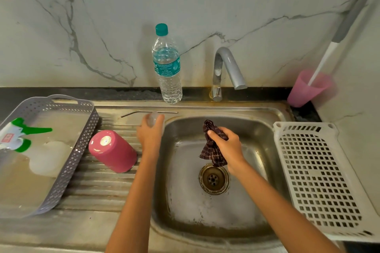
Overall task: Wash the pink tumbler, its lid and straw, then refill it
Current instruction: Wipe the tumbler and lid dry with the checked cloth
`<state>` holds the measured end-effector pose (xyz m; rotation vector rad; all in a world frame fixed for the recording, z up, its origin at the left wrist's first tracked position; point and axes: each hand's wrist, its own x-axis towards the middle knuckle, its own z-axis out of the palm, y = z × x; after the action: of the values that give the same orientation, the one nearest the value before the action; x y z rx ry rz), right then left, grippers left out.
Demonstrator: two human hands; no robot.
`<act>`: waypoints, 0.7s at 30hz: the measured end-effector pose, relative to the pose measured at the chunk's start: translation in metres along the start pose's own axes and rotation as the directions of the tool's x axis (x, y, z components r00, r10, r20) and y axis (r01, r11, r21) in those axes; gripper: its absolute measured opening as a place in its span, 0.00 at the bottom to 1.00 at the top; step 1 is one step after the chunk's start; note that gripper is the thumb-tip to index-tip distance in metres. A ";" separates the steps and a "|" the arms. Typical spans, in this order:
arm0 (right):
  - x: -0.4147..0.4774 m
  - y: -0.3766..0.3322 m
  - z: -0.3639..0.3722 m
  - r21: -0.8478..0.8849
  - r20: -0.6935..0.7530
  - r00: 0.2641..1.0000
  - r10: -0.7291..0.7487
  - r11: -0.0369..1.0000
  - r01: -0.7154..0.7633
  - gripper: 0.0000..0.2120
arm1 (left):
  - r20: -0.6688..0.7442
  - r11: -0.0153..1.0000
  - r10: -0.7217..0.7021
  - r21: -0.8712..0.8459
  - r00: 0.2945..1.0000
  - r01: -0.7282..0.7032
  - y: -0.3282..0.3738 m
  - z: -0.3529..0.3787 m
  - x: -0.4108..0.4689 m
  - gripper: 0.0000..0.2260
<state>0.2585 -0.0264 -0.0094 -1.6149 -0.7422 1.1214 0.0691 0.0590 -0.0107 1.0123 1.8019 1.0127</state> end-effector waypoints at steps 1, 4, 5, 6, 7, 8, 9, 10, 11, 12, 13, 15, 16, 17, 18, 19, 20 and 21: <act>-0.003 -0.002 -0.002 -0.003 0.007 1.000 -0.010 1.000 0.010 0.02 | 0.128 0.984 -0.059 -0.157 0.990 0.079 0.002 0.000 -0.014 0.22; -0.013 -0.010 -0.009 0.000 0.019 0.999 -0.044 0.999 0.044 0.02 | 0.483 0.822 -0.120 -0.442 0.867 0.360 -0.003 0.001 -0.051 0.22; -0.016 -0.012 -0.011 0.006 0.020 0.998 -0.055 0.998 0.055 0.03 | 0.576 0.740 -0.125 -0.488 0.808 0.463 -0.007 0.002 -0.060 0.25; -0.019 -0.013 -0.014 0.009 0.019 0.998 -0.065 0.998 0.065 0.03 | 0.659 0.659 -0.131 -0.500 0.741 0.562 -0.011 0.005 -0.066 0.28; -0.022 -0.014 -0.017 0.010 0.014 0.997 -0.073 0.997 0.073 0.05 | 0.722 0.589 -0.132 -0.494 0.679 0.640 -0.016 0.009 -0.071 0.31; -0.024 -0.015 -0.020 0.013 0.008 0.997 -0.079 0.997 0.079 0.07 | 0.761 0.543 -0.132 -0.480 0.635 0.689 -0.019 0.013 -0.076 0.32; -0.027 -0.016 -0.023 0.016 0.001 0.996 -0.084 0.996 0.084 0.09 | 0.782 0.514 -0.128 -0.474 0.610 0.715 -0.023 0.017 -0.079 0.31; -0.029 -0.016 -0.026 0.018 -0.004 0.996 -0.085 0.996 0.086 0.10 | 0.785 0.490 -0.130 -0.480 0.606 0.728 -0.026 0.020 -0.083 0.28; -0.031 -0.016 -0.029 0.019 -0.008 0.997 -0.082 0.996 0.082 0.11 | 0.781 0.472 -0.141 -0.487 0.609 0.735 -0.026 0.022 -0.086 0.25; -0.033 -0.015 -0.031 0.022 -0.013 0.997 -0.077 0.997 0.077 0.12 | 0.769 0.463 -0.159 -0.496 0.619 0.735 -0.026 0.023 -0.090 0.23; -0.035 -0.014 -0.033 0.028 -0.016 0.997 -0.071 0.997 0.071 0.13 | 0.757 0.469 -0.173 -0.500 0.630 0.728 -0.026 0.024 -0.094 0.23; -0.040 -0.011 -0.038 0.040 -0.021 0.998 -0.062 0.997 0.063 0.14 | 0.715 0.538 -0.216 -0.481 0.665 0.692 -0.022 0.026 -0.102 0.26; -0.042 -0.010 -0.040 0.049 -0.027 0.998 -0.057 0.997 0.059 0.13 | 0.682 0.595 -0.246 -0.455 0.689 0.663 -0.020 0.027 -0.106 0.29; -0.043 -0.009 -0.042 0.064 -0.037 0.998 -0.054 0.996 0.056 0.11 | 0.647 0.648 -0.275 -0.422 0.712 0.634 -0.019 0.028 -0.107 0.31; -0.045 -0.008 -0.043 0.078 -0.048 0.997 -0.052 0.995 0.056 0.08 | 0.618 0.690 -0.294 -0.390 0.729 0.610 -0.019 0.030 -0.107 0.34; -0.047 -0.007 -0.045 0.087 -0.060 0.997 -0.055 0.994 0.060 0.06 | 0.603 0.712 -0.310 -0.365 0.735 0.600 -0.019 0.031 -0.107 0.36; -0.048 -0.006 -0.047 0.087 -0.072 0.996 -0.060 0.994 0.066 0.05 | 0.600 0.715 -0.326 -0.349 0.731 0.606 -0.019 0.032 -0.106 0.37; -0.048 -0.004 -0.048 0.082 -0.080 0.995 -0.065 0.994 0.071 0.05 | 0.608 0.706 -0.334 -0.345 0.720 0.619 -0.017 0.032 -0.106 0.34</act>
<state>0.2845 -0.0850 0.0130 -1.5413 -0.6849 1.0226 0.1308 -0.0349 -0.0096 0.3403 1.1418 0.7327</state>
